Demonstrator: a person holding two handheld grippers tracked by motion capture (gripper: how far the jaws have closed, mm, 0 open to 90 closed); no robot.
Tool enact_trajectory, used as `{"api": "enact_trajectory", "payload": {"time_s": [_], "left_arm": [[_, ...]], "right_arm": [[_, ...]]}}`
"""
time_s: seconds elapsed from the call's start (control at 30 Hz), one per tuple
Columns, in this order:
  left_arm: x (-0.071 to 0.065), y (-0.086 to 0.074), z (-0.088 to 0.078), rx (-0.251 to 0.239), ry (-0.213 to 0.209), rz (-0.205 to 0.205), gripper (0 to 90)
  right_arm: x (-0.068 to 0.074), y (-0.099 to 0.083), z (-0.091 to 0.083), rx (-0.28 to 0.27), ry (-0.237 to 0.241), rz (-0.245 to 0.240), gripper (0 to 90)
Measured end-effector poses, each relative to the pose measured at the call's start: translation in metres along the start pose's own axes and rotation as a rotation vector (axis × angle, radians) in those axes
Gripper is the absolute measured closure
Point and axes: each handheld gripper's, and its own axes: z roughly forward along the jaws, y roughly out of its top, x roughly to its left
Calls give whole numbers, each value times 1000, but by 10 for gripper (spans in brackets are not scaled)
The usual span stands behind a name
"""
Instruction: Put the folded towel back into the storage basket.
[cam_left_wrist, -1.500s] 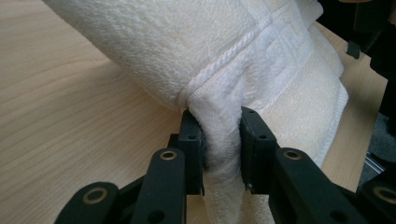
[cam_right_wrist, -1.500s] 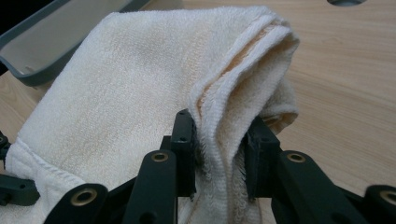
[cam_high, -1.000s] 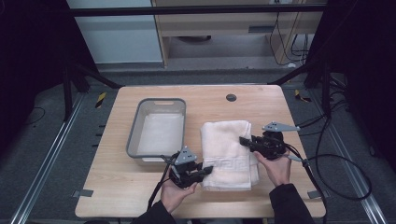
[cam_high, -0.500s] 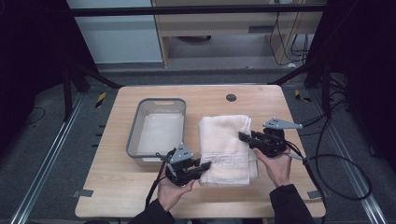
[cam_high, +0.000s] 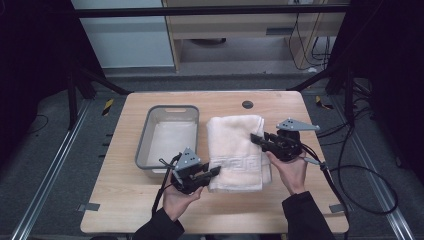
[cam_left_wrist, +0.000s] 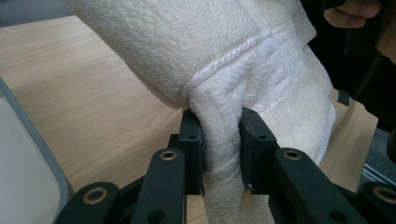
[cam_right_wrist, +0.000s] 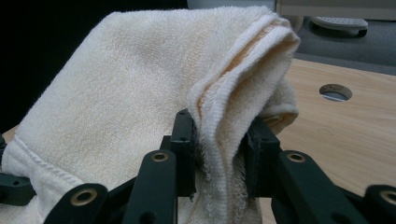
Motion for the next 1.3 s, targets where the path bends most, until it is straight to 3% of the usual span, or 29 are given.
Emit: {"api": "enact_trajectory", "payload": {"time_s": [0.7,1.3], "left_arm": [[21,19,-28,-69,29,-23,728],[39,26,-51,-114,84,-47,727]], "right_arm": [[14,31,15,-43,19,-1,695],[36,60,35,-51,20,-44,695]]}}
